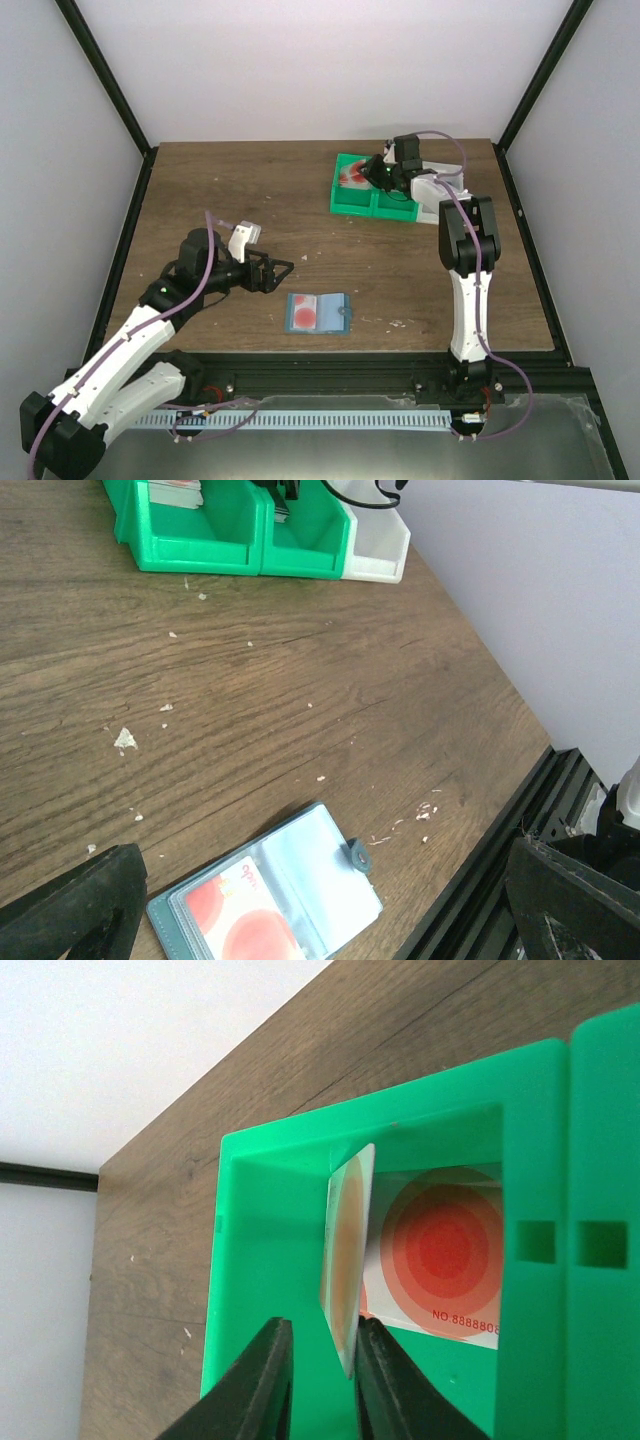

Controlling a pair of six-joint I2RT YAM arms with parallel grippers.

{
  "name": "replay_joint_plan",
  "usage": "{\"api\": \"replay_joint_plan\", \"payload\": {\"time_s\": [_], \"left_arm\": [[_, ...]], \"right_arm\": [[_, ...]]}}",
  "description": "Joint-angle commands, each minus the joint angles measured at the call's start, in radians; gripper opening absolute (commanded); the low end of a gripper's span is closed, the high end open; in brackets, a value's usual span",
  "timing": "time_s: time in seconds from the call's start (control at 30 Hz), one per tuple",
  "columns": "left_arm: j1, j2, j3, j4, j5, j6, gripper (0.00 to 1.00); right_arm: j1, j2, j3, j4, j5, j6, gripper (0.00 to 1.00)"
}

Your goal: Take the credit cards out of the card holder

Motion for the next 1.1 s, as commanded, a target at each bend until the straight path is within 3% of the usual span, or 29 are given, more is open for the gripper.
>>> {"api": "replay_joint_plan", "payload": {"time_s": [0.0, 0.37, 0.7, 0.87, 1.07], "left_arm": [[-0.004, -0.004, -0.004, 0.007, 0.003, 0.009, 1.0], [-0.002, 0.007, -0.005, 0.009, -0.01, 0.005, 1.0], [0.001, 0.081, 0.02, -0.034, -0.079, 0.016, 1.0], [0.003, 0.163, 0.03, -0.054, -0.067, 0.015, 0.99], [0.004, 0.266, 0.052, -0.034, 0.057, -0.014, 0.92]], "right_arm": [[-0.005, 0.005, 0.052, -0.053, 0.012, -0.001, 0.21], [-0.005, 0.015, 0.169, -0.184, 0.082, -0.045, 0.39], [-0.005, -0.071, 0.165, -0.238, 0.071, -0.081, 0.47], [-0.002, -0.192, 0.065, -0.269, 0.023, -0.12, 0.48], [0.018, -0.445, -0.233, -0.256, -0.026, -0.119, 0.48]]}}
